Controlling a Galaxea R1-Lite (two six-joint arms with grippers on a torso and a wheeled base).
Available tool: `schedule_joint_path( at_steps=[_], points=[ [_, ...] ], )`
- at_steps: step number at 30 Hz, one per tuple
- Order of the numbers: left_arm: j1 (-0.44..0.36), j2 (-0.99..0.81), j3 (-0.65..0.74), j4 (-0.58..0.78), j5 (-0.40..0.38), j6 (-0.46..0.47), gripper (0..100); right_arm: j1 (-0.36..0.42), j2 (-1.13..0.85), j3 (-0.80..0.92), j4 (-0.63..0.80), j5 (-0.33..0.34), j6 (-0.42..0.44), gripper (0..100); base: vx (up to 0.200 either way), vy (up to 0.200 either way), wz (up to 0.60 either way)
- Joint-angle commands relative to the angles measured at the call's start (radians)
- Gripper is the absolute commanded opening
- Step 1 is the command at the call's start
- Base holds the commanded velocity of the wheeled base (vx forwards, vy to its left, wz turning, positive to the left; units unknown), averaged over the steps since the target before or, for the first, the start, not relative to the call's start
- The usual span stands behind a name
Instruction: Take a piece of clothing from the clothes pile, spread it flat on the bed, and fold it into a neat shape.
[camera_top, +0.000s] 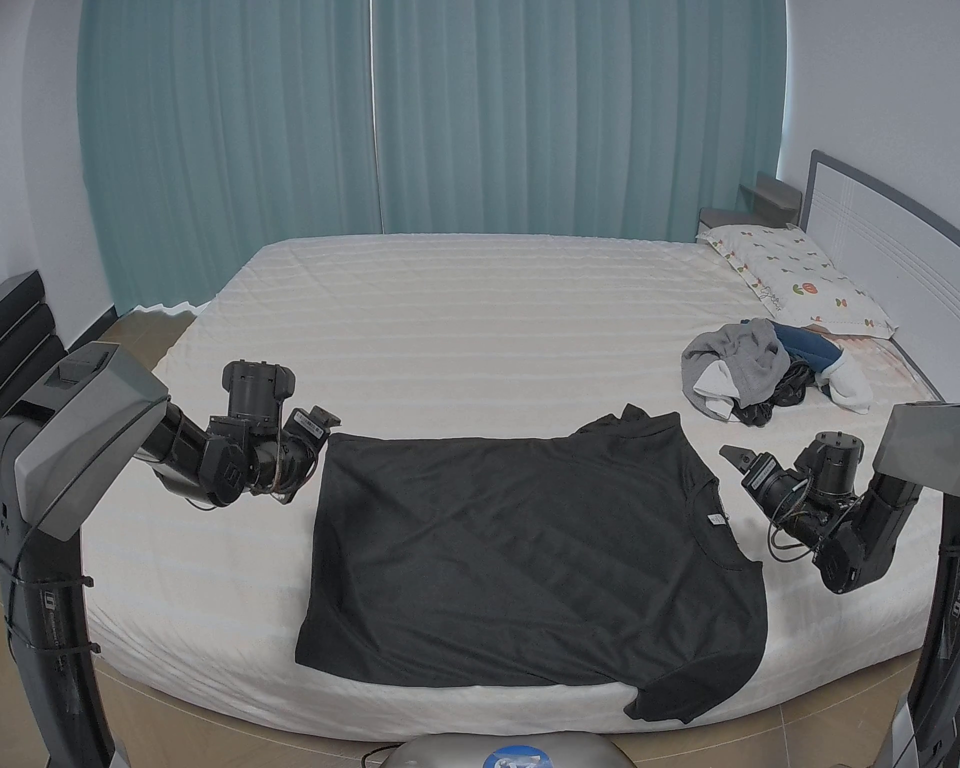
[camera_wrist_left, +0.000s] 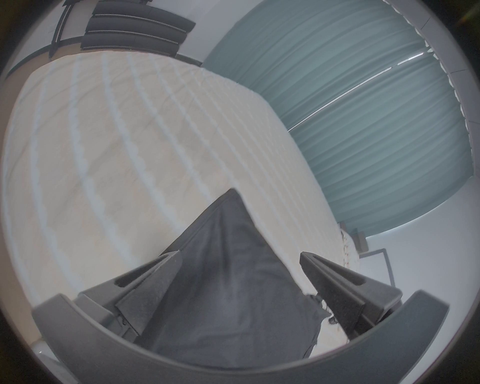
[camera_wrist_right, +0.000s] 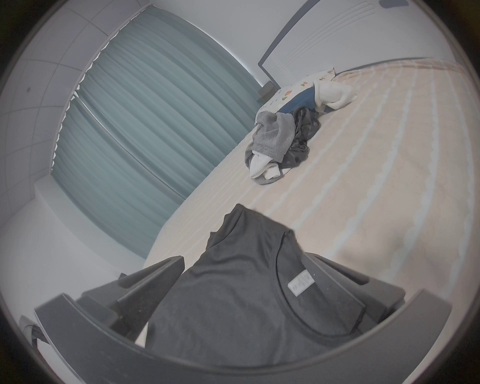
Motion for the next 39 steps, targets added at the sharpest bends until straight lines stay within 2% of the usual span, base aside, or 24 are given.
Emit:
schedule_joint_path(
  at_steps=[1,4,6,8,9,13,14,17,24,30,34,39],
  points=[
    [-0.013,-0.094,0.190,-0.022,-0.034,-0.004,100,0.003,-0.024,0.173,-0.136,0.066,0.071,100,0.000,0.000,0.00],
    [-0.018,-0.097,0.299,-0.097,-0.065,-0.004,100,0.014,-0.029,0.241,-0.191,0.118,0.071,100,-0.133,0.000,0.00],
    [-0.023,-0.094,0.357,-0.147,-0.076,0.004,100,0.025,-0.033,0.262,-0.203,0.123,0.071,100,-0.200,0.000,0.00],
    [-0.023,-0.094,0.357,-0.147,-0.076,0.004,100,0.025,-0.033,0.262,-0.203,0.123,0.071,100,-0.200,0.000,0.00],
    [-0.038,-0.105,0.443,-0.209,-0.077,0.048,100,0.040,-0.024,0.282,-0.207,0.124,0.071,100,-0.200,0.000,0.00],
    [-0.040,-0.130,0.509,-0.213,-0.086,0.085,100,0.040,-0.009,0.282,-0.210,0.127,0.071,100,-0.200,0.000,0.00],
    [-0.052,-0.130,0.550,-0.221,-0.112,0.114,100,0.037,0.007,0.282,-0.211,0.126,0.072,100,-0.200,0.000,0.00],
    [-0.055,-0.122,0.555,-0.223,-0.120,0.142,100,0.034,0.013,0.281,-0.211,0.124,0.071,100,-0.200,0.000,0.00],
    [-0.056,-0.038,0.540,-0.284,-0.077,0.153,100,0.037,0.033,0.278,-0.213,0.123,0.069,100,0.000,0.000,0.00],
    [-0.056,0.002,0.546,-0.289,-0.039,0.228,100,0.035,0.039,0.275,-0.213,0.123,0.069,100,0.000,0.000,0.00],
    [-0.075,0.027,0.544,-0.299,-0.004,0.234,100,0.035,0.037,0.275,-0.213,0.123,0.069,100,0.000,0.000,0.00],
    [-0.078,0.028,0.540,-0.316,-0.004,0.232,100,0.035,0.037,0.273,-0.213,0.123,0.069,100,0.000,0.000,0.00]
  ],
)
